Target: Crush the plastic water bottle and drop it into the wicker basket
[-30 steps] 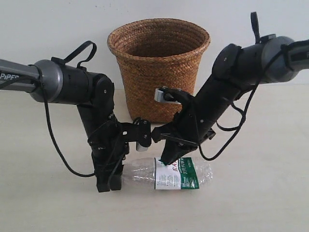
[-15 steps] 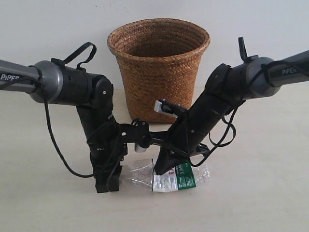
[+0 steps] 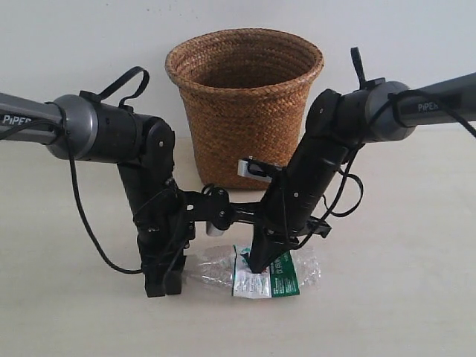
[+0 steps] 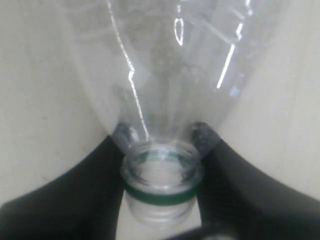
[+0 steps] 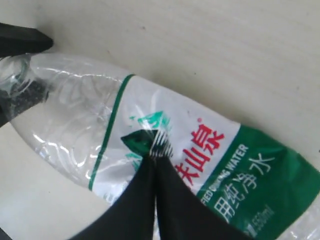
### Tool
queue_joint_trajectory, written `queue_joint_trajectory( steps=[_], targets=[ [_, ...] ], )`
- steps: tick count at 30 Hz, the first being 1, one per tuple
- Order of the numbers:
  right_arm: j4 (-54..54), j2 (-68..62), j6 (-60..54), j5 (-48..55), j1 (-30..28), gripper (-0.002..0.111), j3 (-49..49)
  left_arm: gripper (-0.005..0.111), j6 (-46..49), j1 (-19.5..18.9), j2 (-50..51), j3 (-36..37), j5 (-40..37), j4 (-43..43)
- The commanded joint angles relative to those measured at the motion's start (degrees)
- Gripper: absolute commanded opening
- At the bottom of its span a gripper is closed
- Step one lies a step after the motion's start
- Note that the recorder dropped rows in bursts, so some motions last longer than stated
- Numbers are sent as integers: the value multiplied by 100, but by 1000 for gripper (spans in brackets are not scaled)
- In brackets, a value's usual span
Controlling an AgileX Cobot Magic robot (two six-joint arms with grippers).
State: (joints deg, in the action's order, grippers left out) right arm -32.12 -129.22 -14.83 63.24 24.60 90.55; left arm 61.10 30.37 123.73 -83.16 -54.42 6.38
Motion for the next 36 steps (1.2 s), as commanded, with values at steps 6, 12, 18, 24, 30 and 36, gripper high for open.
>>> queue_joint_trajectory(
  steps=[6, 12, 18, 24, 30, 36],
  targets=[
    [1267, 436, -402, -193, -157, 0, -13, 4, -24, 30, -39, -2, 92, 210],
    [392, 1505, -2011, 251, -464, 0, -139, 4, -24, 30, -39, -2, 92, 210],
    [751, 2210, -2391, 643, -477, 0, -139, 4, -24, 30, -223, -2, 90, 193],
    [1434, 2701, -1154, 508, -477, 0, -139, 4, -220, 30, -591, -2, 21, 171],
    [3310, 3262, 120, 189, -477, 0, -1018, 4, -244, 30, -1132, 245, -243, 155],
    [4350, 3708, 569, 1, -477, 0, -1682, 4, 816, 197, -1655, 630, -699, 103]
  ],
)
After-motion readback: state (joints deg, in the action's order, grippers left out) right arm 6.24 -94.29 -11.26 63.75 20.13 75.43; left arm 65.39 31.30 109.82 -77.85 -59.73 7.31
